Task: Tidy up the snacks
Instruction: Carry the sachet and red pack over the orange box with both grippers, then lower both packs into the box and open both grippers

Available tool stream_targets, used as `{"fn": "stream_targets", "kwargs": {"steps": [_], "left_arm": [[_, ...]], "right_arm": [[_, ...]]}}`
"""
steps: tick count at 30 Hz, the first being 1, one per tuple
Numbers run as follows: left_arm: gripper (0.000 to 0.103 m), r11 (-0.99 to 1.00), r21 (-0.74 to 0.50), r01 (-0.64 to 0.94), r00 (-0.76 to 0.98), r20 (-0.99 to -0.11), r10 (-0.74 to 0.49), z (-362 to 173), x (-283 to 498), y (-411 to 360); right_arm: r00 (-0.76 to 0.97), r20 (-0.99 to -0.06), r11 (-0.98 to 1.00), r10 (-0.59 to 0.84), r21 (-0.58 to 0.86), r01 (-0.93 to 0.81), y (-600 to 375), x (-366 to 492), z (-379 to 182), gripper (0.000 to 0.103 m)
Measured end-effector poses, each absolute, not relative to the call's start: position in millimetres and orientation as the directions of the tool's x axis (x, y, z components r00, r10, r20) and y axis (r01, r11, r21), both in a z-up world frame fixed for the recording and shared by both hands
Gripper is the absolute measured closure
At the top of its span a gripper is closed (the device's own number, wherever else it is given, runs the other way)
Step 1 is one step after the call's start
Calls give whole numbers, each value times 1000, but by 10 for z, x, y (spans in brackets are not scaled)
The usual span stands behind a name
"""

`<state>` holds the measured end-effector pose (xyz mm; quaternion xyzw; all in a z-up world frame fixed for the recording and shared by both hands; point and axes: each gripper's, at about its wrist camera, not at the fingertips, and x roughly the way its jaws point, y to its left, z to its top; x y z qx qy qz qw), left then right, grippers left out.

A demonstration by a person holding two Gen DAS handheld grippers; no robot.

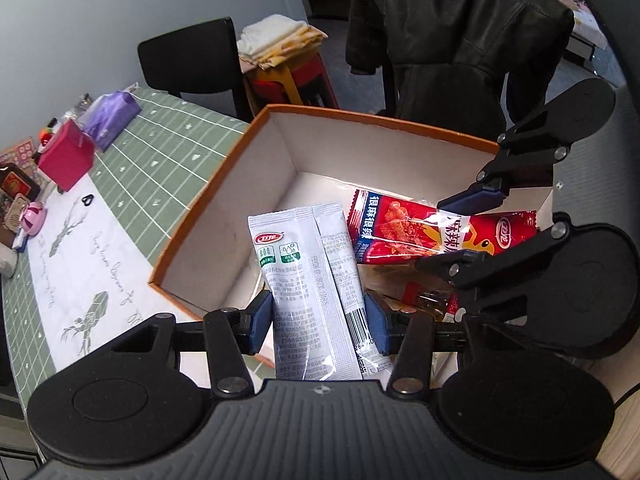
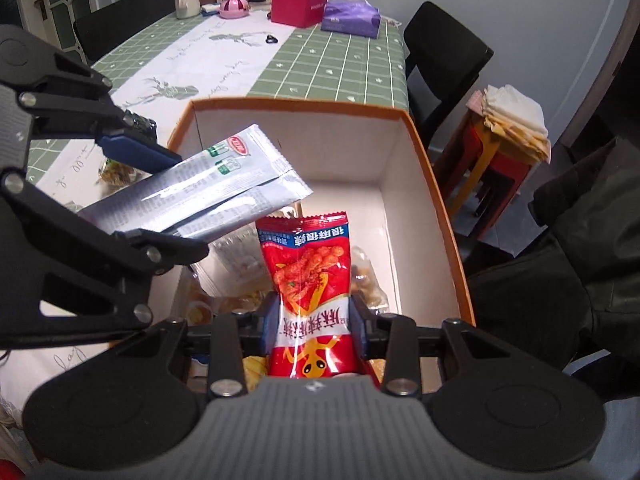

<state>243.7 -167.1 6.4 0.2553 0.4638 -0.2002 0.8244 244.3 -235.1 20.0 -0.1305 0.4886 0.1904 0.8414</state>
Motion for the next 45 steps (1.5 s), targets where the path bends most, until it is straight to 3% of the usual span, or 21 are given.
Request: {"fn": "stream_targets", "kwargs": {"steps": [13,23,37,45], "left_arm": [[47,809,192,556,433,-897,-85,-220,2667,-1762],[47,838,242,489,502,-864,-44,-220,3044,-1711],[46,870,167,464,472,-877,-84,-374,3286,-1588],[28,888,133,440,481,-870,-109,-305,3259,-1520]], "right_arm": [[391,-896,890,211,10,-456,-2422,2557,-37,67],[461,-875,874,144,-106,-474,-2302,2912,18,67],[476,-869,856,133,-142,-498,-2230,3203,-178,64],[483,-865,848,132,-155,-508,-2193,3162,-183,52]]}}
